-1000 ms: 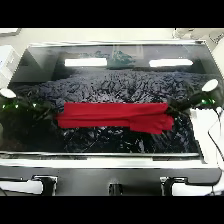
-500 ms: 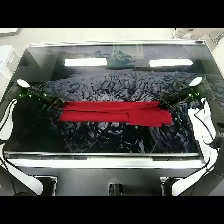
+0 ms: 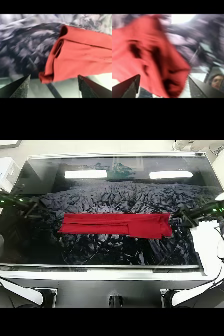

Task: Fold the clothes and pants, and hang the long-sleeved shirts on hangers.

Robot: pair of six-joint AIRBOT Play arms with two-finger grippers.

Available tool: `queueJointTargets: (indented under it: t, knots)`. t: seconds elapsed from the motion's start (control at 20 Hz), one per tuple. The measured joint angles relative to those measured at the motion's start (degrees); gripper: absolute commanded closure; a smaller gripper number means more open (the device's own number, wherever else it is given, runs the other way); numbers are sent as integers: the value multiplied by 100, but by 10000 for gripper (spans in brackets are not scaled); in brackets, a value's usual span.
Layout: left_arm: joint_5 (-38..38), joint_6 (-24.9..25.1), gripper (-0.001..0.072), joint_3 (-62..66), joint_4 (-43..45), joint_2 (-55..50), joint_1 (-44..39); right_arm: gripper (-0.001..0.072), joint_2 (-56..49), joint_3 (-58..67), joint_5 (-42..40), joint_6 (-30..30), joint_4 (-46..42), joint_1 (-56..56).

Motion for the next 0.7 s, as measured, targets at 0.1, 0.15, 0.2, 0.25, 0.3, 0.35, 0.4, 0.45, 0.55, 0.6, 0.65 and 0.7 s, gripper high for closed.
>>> queueJointTargets:
  t: [0.1,0.15,0.2,0.25,0.3,0.35,0.4,0.45,0.55,0.6,0.65,0.7]
  knots:
    - [-157,-92,37,44,74,273,96,-5,-68,-271,-55,-55,-9,-181]
    - [-212,-107,36,57,90,407,92,-5,-136,-415,-131,-133,72,-236]
    - [-264,-116,36,68,90,551,50,-5,-216,-540,-160,-229,291,-275]
    - [-286,-125,37,74,98,680,-13,-5,-293,-627,-146,-361,544,-302]
    - [-313,-129,37,81,114,796,-98,-5,-385,-702,-160,-476,901,-319]
    - [-328,-146,37,83,129,903,-216,-4,-455,-750,-177,-577,1147,-323]
    - [-354,-146,37,85,127,984,-343,-3,-507,-787,-216,-673,1360,-308]
    - [-363,-146,37,87,127,1051,-492,2,-551,-813,-269,-761,1534,-256]
    - [-334,-151,38,87,140,1123,-811,52,-599,-844,-330,-894,1707,-72]
    - [-273,-155,38,87,140,1150,-977,138,-610,-852,-374,-944,1733,52]
    - [-232,-157,39,87,138,1165,-1158,332,-627,-859,-450,-986,1746,203]
    - [-188,-157,49,87,138,1174,-1344,627,-636,-861,-544,-1016,1683,350]
